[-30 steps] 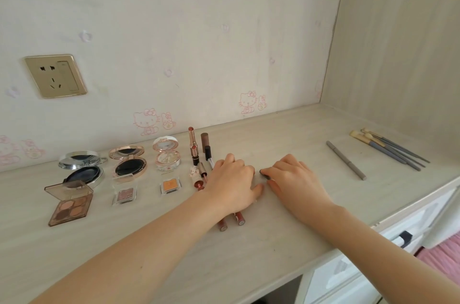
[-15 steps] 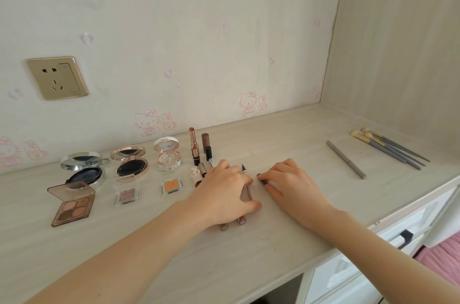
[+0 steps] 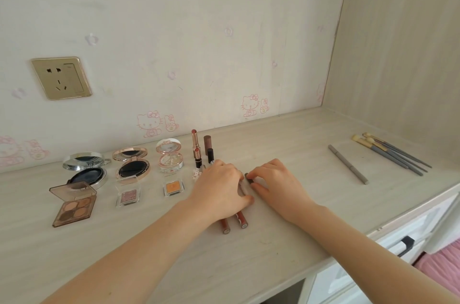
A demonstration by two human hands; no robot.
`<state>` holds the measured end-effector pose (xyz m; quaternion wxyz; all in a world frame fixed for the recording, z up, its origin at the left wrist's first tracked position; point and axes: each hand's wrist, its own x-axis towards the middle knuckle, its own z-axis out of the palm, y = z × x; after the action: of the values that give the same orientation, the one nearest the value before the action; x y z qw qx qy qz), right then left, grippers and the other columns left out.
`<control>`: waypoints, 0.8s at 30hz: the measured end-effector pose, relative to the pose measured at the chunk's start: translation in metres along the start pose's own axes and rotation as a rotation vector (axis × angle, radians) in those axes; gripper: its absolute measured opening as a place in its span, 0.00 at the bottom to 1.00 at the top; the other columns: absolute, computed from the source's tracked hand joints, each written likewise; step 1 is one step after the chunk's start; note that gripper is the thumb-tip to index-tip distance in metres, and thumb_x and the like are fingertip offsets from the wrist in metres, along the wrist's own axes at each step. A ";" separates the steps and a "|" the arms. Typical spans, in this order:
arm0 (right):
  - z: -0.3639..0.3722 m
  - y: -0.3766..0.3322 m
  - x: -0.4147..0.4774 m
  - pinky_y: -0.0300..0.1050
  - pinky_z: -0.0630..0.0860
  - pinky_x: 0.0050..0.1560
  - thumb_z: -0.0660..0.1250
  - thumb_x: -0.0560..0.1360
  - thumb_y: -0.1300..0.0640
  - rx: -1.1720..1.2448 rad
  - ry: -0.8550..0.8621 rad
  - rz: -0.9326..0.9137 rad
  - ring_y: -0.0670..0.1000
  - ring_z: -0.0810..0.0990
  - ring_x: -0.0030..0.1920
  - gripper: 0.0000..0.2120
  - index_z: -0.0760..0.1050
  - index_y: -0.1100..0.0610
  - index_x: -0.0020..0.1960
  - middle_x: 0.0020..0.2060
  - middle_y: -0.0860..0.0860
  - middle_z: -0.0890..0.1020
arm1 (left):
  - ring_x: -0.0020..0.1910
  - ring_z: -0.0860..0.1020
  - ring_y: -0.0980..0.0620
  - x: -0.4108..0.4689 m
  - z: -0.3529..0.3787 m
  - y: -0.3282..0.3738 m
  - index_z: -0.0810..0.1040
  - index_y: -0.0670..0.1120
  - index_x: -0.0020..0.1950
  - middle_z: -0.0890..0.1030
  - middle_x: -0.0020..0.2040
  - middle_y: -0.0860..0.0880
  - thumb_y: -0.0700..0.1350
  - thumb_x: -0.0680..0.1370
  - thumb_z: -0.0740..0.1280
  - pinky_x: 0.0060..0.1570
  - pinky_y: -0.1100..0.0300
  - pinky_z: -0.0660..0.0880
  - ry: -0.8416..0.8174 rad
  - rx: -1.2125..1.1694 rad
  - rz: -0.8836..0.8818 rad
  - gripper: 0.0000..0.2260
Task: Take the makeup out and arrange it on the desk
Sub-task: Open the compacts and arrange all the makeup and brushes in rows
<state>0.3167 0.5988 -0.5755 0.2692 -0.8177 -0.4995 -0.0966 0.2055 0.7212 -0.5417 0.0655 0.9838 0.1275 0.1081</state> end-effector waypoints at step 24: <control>-0.045 0.030 -0.021 0.45 0.76 0.51 0.65 0.77 0.56 -0.204 0.074 -0.049 0.50 0.74 0.58 0.16 0.73 0.52 0.65 0.54 0.47 0.80 | 0.63 0.69 0.54 0.023 0.002 0.029 0.78 0.49 0.60 0.79 0.57 0.52 0.50 0.78 0.61 0.57 0.51 0.72 0.055 -0.147 0.094 0.13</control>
<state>0.3379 0.5480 -0.5568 0.2004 -0.8242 -0.4969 -0.1836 0.2341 0.6994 -0.5350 0.1289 0.9778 0.0746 0.1473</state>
